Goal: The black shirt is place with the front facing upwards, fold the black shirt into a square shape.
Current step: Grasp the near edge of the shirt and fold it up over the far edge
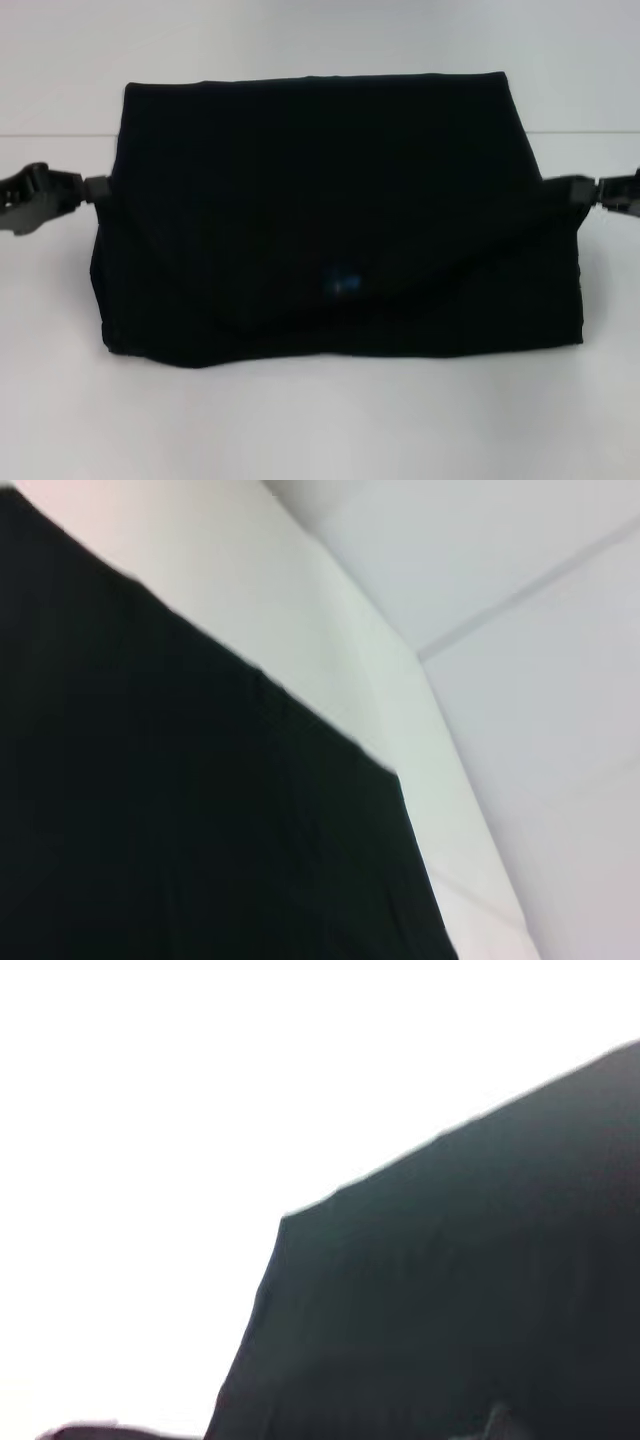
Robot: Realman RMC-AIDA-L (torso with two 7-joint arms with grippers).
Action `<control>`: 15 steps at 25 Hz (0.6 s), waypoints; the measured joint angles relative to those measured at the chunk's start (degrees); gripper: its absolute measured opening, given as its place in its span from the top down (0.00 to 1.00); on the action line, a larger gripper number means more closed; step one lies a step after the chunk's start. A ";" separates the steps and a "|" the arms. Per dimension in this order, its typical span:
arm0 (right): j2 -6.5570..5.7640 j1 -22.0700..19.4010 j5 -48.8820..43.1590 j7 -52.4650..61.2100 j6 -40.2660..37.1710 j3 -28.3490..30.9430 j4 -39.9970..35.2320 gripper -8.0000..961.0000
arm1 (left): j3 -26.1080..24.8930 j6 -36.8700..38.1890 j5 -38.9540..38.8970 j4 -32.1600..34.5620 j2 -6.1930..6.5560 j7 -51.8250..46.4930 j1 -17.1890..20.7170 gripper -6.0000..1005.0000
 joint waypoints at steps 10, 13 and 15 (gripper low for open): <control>3.44 -2.11 10.39 -6.99 12.88 0.11 2.01 0.94 | -0.05 -10.50 -12.22 -0.58 -4.48 4.70 1.61 0.97; 3.69 -1.83 11.24 -9.04 14.98 -0.30 2.16 0.94 | 0.10 -12.56 -15.18 -1.51 -4.74 5.88 1.56 0.97; 3.77 -1.51 11.30 -10.03 17.19 -0.96 2.87 0.94 | 0.25 -13.42 -15.64 -1.98 -4.86 6.62 1.30 0.98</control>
